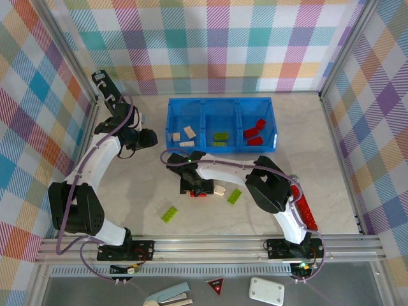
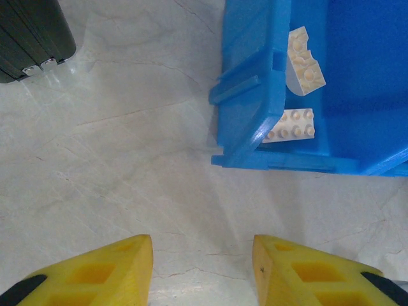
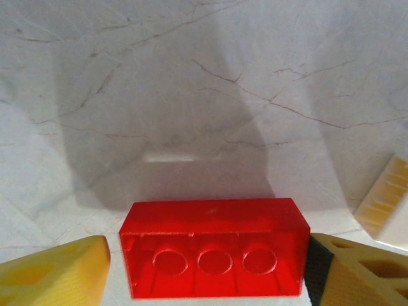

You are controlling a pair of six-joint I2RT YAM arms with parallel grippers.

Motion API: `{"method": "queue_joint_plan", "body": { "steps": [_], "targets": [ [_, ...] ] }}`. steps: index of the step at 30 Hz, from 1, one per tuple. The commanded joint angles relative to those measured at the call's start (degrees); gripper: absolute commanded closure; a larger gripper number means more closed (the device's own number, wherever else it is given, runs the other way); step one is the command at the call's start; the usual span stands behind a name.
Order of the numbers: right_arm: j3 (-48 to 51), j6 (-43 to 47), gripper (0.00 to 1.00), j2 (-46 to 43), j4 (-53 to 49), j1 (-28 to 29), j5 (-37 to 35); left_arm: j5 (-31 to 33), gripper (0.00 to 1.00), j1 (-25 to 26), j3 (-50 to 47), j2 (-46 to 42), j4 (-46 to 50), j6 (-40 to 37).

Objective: Sort the legos into containers by color

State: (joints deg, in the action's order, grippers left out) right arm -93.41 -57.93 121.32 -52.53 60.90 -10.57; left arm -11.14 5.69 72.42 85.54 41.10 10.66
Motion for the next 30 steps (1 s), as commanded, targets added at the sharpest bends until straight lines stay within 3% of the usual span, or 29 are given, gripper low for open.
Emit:
{"method": "queue_joint_plan", "body": {
  "steps": [1, 13, 30],
  "targets": [
    [1.2, -1.6, 0.24, 1.3, 0.3, 0.3, 1.8, -1.4, 0.55, -0.6, -0.6, -0.9, -0.6, -0.2],
    [1.5, -1.2, 0.35, 1.2, 1.2, 0.3, 2.1, -1.4, 0.55, -0.6, -0.2, -0.2, -0.3, -0.3],
    [-4.9, 6.1, 0.39, -0.3, -4.0, 0.2, -3.0, -0.7, 0.55, -0.6, -0.2, -0.3, -0.3, -0.6]
  ]
}}
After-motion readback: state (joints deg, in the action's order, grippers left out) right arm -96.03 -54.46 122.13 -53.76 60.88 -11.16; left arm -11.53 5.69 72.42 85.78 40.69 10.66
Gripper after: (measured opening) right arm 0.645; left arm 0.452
